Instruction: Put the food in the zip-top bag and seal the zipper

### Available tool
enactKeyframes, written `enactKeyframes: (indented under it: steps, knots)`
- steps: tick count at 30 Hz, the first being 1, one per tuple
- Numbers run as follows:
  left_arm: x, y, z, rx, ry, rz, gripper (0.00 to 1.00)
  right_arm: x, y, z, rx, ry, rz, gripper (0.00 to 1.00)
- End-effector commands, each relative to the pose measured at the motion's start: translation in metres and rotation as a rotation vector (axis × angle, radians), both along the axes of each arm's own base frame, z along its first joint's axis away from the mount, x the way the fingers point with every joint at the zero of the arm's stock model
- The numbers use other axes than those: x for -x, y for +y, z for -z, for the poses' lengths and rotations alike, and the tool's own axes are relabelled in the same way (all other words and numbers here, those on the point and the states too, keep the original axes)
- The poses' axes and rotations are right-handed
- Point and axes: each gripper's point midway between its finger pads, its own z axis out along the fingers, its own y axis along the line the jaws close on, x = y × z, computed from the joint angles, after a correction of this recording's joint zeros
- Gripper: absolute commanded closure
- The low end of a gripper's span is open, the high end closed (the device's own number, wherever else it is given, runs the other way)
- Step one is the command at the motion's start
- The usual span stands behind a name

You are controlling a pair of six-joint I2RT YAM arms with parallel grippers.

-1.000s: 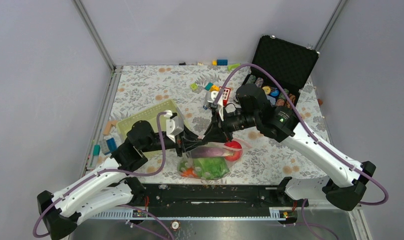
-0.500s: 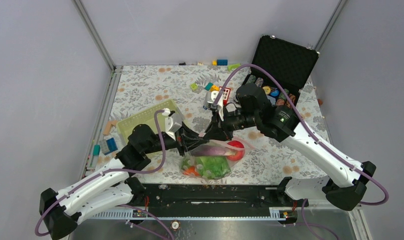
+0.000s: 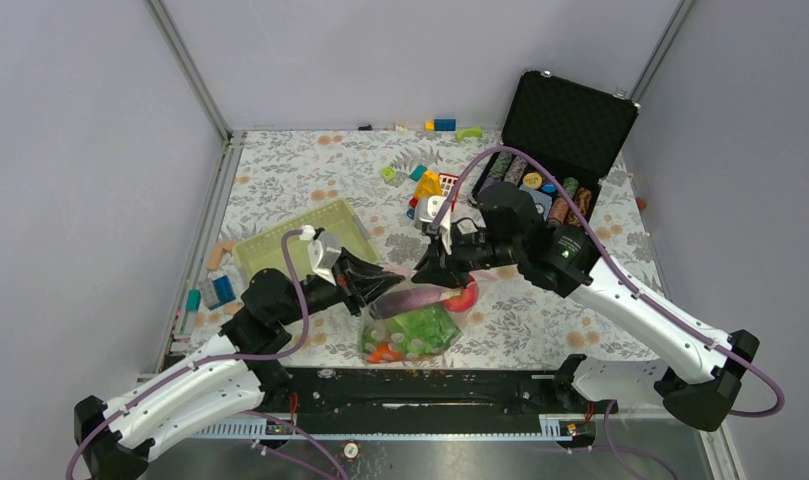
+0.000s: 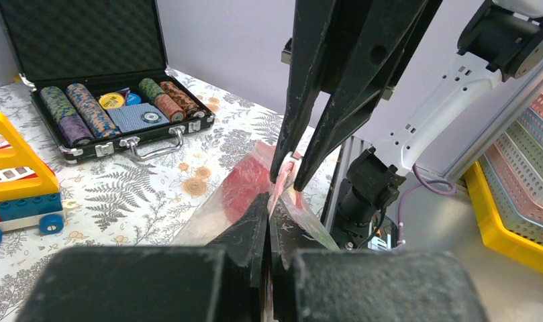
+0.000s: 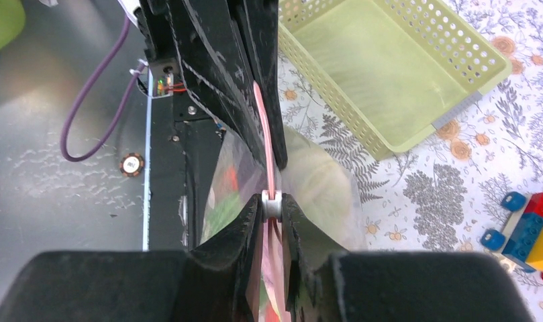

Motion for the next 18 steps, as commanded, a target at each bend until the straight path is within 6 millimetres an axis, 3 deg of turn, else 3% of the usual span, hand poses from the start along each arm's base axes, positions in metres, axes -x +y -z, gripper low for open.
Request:
enactKeyframes:
  steps: [1,8,12,18]
  knots:
    - [-0.008,0.022,-0.054,0.175,-0.106,-0.113,1.00,-0.005,-0.026,0.024,0.102,-0.034,0.062,1.00]
    - [-0.027,0.032,-0.045,0.150,-0.061,-0.236,1.00,-0.029,-0.046,0.046,0.158,-0.018,0.150,1.00]
    - [-0.038,0.039,-0.035,0.123,-0.035,-0.309,1.00,-0.055,-0.078,0.060,0.203,-0.024,0.313,1.00]
    - [-0.058,0.048,-0.022,0.085,0.000,-0.424,1.00,-0.066,-0.115,0.084,0.265,-0.004,0.441,1.00]
